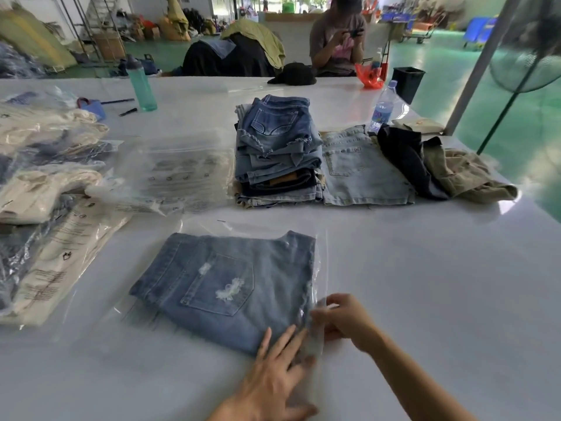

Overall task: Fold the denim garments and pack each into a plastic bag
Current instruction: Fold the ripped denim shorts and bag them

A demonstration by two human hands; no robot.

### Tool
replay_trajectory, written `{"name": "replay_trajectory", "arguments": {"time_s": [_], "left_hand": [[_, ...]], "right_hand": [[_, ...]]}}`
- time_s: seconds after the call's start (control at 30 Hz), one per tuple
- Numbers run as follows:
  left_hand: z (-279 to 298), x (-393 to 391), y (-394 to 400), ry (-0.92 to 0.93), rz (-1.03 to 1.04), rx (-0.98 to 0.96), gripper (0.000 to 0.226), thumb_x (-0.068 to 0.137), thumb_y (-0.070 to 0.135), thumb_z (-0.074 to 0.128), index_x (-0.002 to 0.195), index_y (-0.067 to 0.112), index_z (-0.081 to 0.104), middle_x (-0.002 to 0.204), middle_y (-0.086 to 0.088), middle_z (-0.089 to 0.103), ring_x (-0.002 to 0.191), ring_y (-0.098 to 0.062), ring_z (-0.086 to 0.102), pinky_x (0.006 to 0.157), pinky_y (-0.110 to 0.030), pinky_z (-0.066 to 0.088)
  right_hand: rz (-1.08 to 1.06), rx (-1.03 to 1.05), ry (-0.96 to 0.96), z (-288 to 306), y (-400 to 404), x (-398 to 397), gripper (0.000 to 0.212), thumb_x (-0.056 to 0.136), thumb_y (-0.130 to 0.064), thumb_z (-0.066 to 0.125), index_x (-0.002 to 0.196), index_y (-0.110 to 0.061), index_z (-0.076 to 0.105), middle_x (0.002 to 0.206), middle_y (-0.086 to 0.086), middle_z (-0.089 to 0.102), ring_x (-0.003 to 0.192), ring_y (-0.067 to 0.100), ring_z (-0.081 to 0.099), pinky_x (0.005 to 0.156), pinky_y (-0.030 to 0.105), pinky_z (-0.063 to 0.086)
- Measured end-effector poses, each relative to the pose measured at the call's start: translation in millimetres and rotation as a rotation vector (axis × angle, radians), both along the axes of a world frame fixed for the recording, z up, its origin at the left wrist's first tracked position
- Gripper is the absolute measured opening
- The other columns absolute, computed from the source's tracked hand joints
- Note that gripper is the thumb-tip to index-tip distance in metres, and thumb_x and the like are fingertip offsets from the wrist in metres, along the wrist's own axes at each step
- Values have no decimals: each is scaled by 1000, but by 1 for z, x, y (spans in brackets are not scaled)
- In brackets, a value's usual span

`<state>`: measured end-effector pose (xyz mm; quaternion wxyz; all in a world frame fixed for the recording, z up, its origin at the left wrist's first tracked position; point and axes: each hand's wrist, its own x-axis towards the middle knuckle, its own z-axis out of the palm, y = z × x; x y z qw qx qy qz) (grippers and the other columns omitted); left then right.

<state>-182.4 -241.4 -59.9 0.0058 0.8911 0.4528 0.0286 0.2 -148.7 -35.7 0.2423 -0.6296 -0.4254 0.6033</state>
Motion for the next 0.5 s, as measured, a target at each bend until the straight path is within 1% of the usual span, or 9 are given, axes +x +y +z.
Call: {"name": "replay_trajectory", "arguments": {"time_s": [0.03, 0.07, 0.1, 0.13, 0.17, 0.23, 0.3, 0.4, 0.5], "left_hand": [[-3, 0, -3, -104, -34, 47, 43, 77, 63, 49, 88, 31, 75, 119, 0, 67, 115, -20, 60, 106, -38, 31], [-7, -2, -6, -251, -56, 89, 40, 86, 55, 47, 84, 27, 75, 112, 5, 69, 108, -14, 64, 108, -27, 33], [-8, -5, -8, -377, -60, 117, 43, 93, 48, 41, 82, 24, 75, 106, 9, 68, 101, -9, 64, 106, -18, 33], [-10, -8, -10, -424, -87, 174, 45, 96, 45, 39, 79, 24, 74, 99, 9, 67, 94, -7, 61, 100, -14, 36], [-13, -12, -10, -406, -146, 263, 40, 95, 42, 44, 76, 24, 73, 91, 8, 66, 87, -7, 59, 93, -16, 41], [-14, -16, -11, -370, -242, 391, 28, 91, 27, 52, 69, 24, 69, 75, 5, 62, 73, -9, 58, 82, -21, 42], [-11, -14, -10, -375, -262, 477, 29, 89, 16, 51, 64, 23, 65, 68, 4, 58, 67, -11, 58, 75, -23, 43], [0, -5, -9, -405, -278, 520, 24, 84, 18, 64, 60, 23, 62, 66, 5, 56, 65, -12, 59, 65, -26, 45], [5, -2, -10, -439, -275, 546, 28, 84, 19, 67, 57, 22, 60, 65, 5, 55, 63, -12, 58, 64, -28, 44]], "right_hand": [[55, -41, 34, -3, -23, 0, 10, 78, -5, 74, 83, -2, 66, 64, 11, 68, 53, 20, 66, 54, 32, 55], [95, -66, 55, -6, -43, 0, 6, 78, -3, 73, 78, -3, 68, 60, 9, 66, 50, 18, 64, 49, 28, 52], [109, -81, 70, -7, -60, 0, 8, 78, -3, 73, 73, -3, 68, 57, 9, 65, 49, 17, 63, 47, 26, 50], [101, -90, 77, -8, -73, 1, 11, 78, -3, 74, 69, -3, 67, 57, 10, 64, 49, 18, 63, 46, 25, 50], [82, -102, 88, -6, -82, 1, 14, 78, -4, 75, 67, -3, 65, 56, 12, 64, 49, 19, 64, 45, 25, 50], [42, -139, 145, -1, -93, 1, 16, 78, -4, 75, 68, -1, 63, 58, 16, 64, 51, 22, 66, 46, 26, 51], [38, -164, 195, 6, -97, 0, 16, 78, -7, 76, 72, 1, 64, 60, 17, 65, 53, 22, 67, 48, 27, 53], [122, -181, 192, 15, -99, 2, 19, 75, -19, 80, 70, -4, 69, 66, 14, 68, 57, 21, 68, 49, 24, 52], [232, -202, 153, 22, -98, 8, 18, 74, -26, 80, 70, -10, 74, 76, 11, 71, 61, 19, 68, 54, 24, 53]]}}
